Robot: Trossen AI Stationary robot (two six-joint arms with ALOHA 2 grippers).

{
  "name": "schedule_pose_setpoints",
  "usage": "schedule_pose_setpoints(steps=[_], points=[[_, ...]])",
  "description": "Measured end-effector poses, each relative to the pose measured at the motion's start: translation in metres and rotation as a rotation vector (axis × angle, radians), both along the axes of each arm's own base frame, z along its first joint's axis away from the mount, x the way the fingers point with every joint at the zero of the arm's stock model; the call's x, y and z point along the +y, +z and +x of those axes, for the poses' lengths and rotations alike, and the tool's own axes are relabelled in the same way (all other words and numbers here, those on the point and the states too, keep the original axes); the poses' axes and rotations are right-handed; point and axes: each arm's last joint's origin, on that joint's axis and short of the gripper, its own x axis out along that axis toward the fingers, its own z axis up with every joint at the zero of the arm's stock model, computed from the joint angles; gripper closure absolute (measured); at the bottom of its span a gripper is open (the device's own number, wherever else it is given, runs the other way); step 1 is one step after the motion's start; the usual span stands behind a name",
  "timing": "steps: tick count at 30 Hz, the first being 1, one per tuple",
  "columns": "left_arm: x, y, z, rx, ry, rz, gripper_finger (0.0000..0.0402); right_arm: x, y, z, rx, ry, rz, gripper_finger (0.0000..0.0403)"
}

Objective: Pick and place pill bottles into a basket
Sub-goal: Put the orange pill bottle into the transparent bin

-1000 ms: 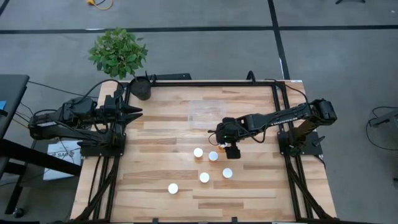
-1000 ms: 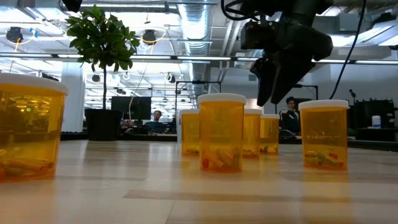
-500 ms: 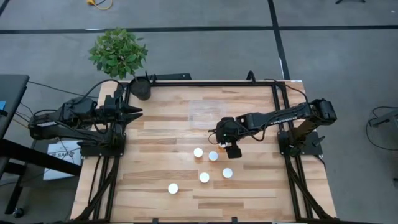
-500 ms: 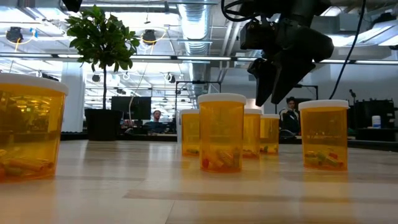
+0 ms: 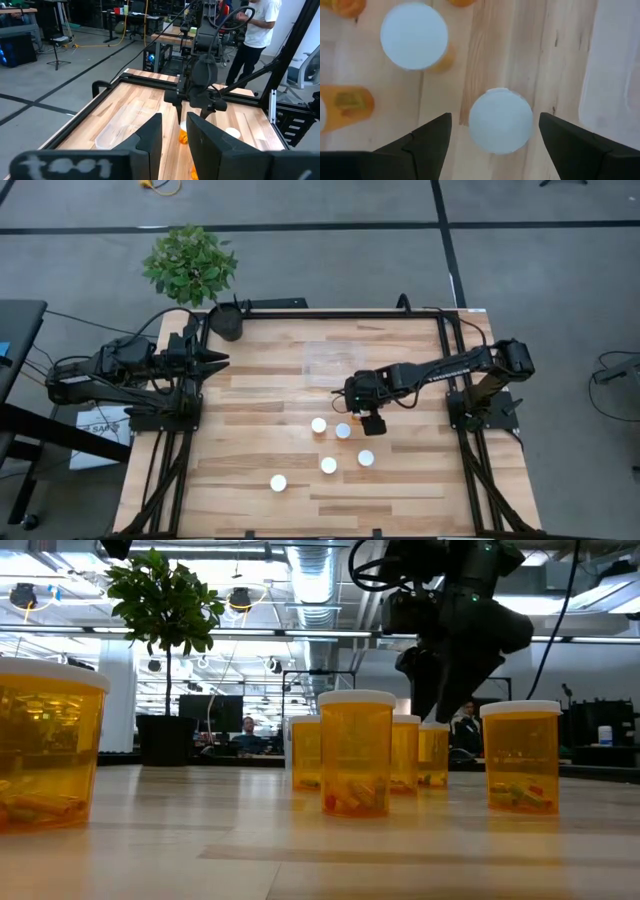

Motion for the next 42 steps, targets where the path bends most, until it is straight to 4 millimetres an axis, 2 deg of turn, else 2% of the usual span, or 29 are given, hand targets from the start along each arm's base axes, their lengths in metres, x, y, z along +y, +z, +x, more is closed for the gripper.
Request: schedule_pose_setpoints(steps=[9, 28, 35, 42], points=[[0.0, 0.0, 0.0, 0.0, 0.0, 0.0, 0.0324, -0.006, 0.0, -0.001, 0.009, 0.034, -0.012, 0.0107], [0.0, 0.0, 0.0, 0.0, 0.0, 0.001, 0.0324, -0.006, -0.001, -0.001, 0.01, 0.146, -0.021, 0.0107], [0.0, 0.0, 0.0, 0.0, 0.0, 0.001, 0.0324, -0.005, -0.018, 0.004, 0.063, 0.146, -0.018, 0.0107], [-0.001, 0.0, 0.0, 0.0, -0.018, -0.001, 0.0324, -0.004, -0.018, 0.006, 0.054, 0.14, -0.018, 0.0107]])
